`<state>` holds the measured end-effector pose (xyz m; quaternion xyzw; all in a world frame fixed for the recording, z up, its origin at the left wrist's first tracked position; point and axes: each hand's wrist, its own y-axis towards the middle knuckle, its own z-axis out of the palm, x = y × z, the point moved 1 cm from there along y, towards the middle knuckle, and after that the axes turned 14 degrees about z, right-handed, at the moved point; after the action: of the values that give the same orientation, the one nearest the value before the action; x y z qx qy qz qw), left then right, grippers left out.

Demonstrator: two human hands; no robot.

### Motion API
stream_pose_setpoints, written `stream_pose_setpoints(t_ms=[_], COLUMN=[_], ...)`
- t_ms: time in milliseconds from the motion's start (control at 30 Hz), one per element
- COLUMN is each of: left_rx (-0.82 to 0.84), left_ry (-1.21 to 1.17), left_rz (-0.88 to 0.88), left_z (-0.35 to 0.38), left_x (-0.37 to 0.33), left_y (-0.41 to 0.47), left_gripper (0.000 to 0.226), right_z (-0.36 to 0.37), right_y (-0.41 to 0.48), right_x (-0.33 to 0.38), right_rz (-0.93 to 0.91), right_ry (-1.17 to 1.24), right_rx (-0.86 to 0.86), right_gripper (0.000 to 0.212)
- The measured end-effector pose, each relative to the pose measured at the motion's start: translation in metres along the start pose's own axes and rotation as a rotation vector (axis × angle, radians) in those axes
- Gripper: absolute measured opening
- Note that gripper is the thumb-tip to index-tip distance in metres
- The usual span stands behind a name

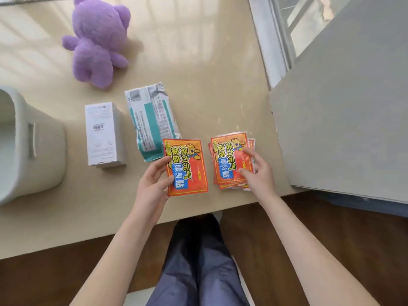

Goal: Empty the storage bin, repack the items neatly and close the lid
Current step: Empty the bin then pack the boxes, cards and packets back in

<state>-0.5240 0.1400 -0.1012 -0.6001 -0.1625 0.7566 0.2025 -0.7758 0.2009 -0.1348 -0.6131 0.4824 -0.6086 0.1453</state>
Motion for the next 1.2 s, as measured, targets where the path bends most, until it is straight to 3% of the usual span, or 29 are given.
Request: stream_pose_setpoints(t_ms=[133, 433, 667, 867, 967, 1200], left_rx=[0.06, 0.103, 0.141, 0.176, 0.155, 0.12], left_ry=[-0.067, -0.113, -0.137, -0.135, 0.0, 0.585], left_rz=[0.018, 0.006, -0.01, -0.026, 0.024, 0.313], left_z=[-0.003, 0.007, 0.033, 0.07, 0.084, 0.093], left_x=[0.017, 0.032, 0.037, 0.054, 0.069, 0.083], left_y=[0.007, 0.0, 0.005, 0.018, 0.026, 0.025], left_gripper=[0.045, 0.059, 0.044, 0.044, 0.046, 0.056], right_z=[0.002, -0.012, -0.036, -0.047, -0.049, -0.047], right_y=[0.012, 0.023, 0.013, 0.013, 0.019, 0.031], right_x=[-0.006, -0.02, -0.022, -0.029, -0.032, -0.034], right_rz=[-0.112, -0.37, -0.562, -0.553, -0.534, -0.534], right_ry=[-0.099, -0.708, -0.728, -0.635, -0.599, -0.596], right_rx=[-0.018, -0.232, -0.368, -0.394, -0.396, -0.39], right_gripper=[0.049, 0.053, 0.048, 0.047, 0.047, 0.044])
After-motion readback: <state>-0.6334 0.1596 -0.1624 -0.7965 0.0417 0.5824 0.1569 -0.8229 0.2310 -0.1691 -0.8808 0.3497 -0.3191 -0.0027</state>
